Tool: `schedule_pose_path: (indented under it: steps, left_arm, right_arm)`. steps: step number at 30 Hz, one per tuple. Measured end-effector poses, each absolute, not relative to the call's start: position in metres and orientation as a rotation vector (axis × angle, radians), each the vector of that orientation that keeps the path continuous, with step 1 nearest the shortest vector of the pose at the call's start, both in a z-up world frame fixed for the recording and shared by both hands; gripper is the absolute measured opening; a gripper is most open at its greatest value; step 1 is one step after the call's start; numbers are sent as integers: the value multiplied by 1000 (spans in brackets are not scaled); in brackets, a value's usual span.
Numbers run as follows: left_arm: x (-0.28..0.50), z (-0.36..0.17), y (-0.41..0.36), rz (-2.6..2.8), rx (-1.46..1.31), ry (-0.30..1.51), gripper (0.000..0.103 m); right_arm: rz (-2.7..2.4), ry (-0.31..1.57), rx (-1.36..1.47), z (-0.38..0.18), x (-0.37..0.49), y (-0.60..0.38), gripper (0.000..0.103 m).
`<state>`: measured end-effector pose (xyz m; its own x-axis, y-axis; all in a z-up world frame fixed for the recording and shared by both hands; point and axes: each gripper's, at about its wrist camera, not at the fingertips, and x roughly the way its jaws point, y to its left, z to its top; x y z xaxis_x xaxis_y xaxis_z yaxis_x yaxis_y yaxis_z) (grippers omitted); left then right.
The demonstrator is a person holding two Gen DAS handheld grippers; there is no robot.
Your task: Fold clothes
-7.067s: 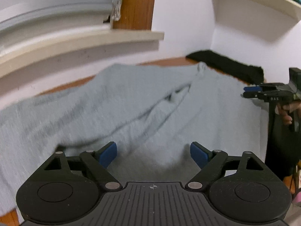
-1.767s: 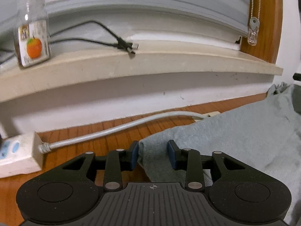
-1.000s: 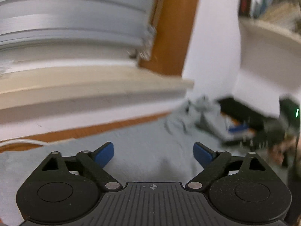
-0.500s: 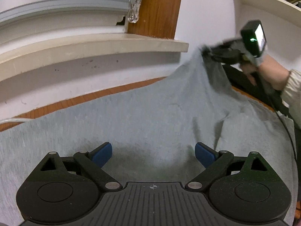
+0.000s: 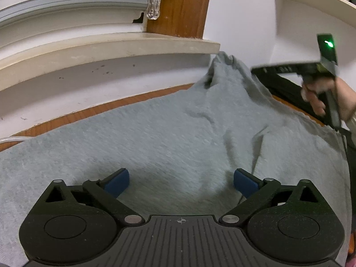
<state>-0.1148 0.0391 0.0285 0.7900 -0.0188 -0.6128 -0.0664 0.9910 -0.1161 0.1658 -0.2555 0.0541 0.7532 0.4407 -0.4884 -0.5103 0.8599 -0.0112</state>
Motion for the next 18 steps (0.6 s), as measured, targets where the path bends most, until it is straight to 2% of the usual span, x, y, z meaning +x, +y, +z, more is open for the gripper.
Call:
schedule_pose_path:
  steps: [7, 13, 18]
  left_arm:
    - [-117, 29, 35, 32, -126, 668, 102]
    - [-121, 30, 33, 31, -134, 670, 103]
    - [-123, 30, 31, 32, -127, 674, 103]
  right_arm:
    - [562, 590, -168, 7, 141, -260, 46]
    - [553, 620, -100, 1, 140, -277, 49]
    - [553, 615, -158, 5, 126, -271, 59]
